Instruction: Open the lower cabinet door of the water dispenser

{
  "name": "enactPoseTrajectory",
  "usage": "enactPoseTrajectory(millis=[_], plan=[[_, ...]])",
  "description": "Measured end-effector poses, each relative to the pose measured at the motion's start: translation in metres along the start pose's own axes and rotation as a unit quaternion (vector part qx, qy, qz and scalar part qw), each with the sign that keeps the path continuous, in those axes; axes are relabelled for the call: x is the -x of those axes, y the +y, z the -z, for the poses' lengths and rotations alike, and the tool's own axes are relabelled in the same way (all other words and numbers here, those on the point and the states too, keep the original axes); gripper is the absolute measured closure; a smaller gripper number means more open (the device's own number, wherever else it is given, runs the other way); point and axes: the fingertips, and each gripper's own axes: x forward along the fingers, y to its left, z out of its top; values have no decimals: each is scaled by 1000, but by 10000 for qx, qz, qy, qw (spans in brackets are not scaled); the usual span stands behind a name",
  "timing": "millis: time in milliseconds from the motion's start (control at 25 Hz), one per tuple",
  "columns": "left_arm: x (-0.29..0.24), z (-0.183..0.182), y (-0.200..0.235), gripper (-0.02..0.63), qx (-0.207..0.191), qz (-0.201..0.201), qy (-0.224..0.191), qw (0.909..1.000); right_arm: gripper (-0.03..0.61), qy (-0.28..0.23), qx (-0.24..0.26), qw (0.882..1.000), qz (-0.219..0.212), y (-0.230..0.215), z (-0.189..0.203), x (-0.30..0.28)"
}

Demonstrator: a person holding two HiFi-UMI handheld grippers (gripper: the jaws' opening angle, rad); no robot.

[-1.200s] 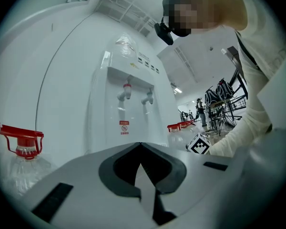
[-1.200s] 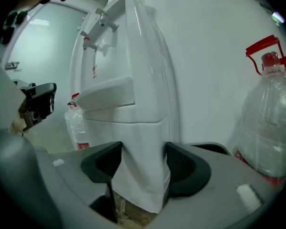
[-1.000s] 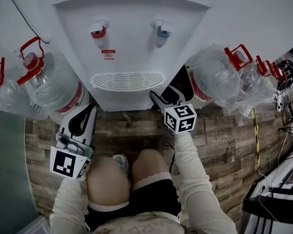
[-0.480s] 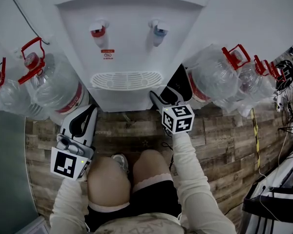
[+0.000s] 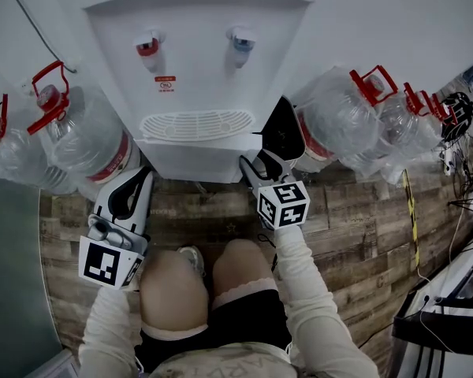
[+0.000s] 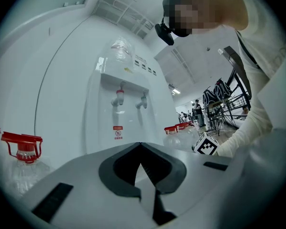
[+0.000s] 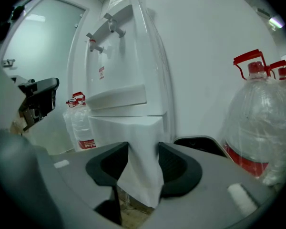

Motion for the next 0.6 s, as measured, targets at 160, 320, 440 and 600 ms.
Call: enactPoseTrajectory(millis=[160,320,440,600], plan=[[1,-4,-6,612,-16,32,-25,10000,384,1,7,10000,-42,8,5,13],[1,-7,-13,612,-29,67,-49,10000,411,-8,28,10000,-46,14,10,25],[-1,-10,-18,612,-56,108,-62,9999,433,-13,30,10000,-61,19,13,33],[-1,-12,-23,612,-84,131,-62,9999,449,-51,0,9999,-93,27,17,44]])
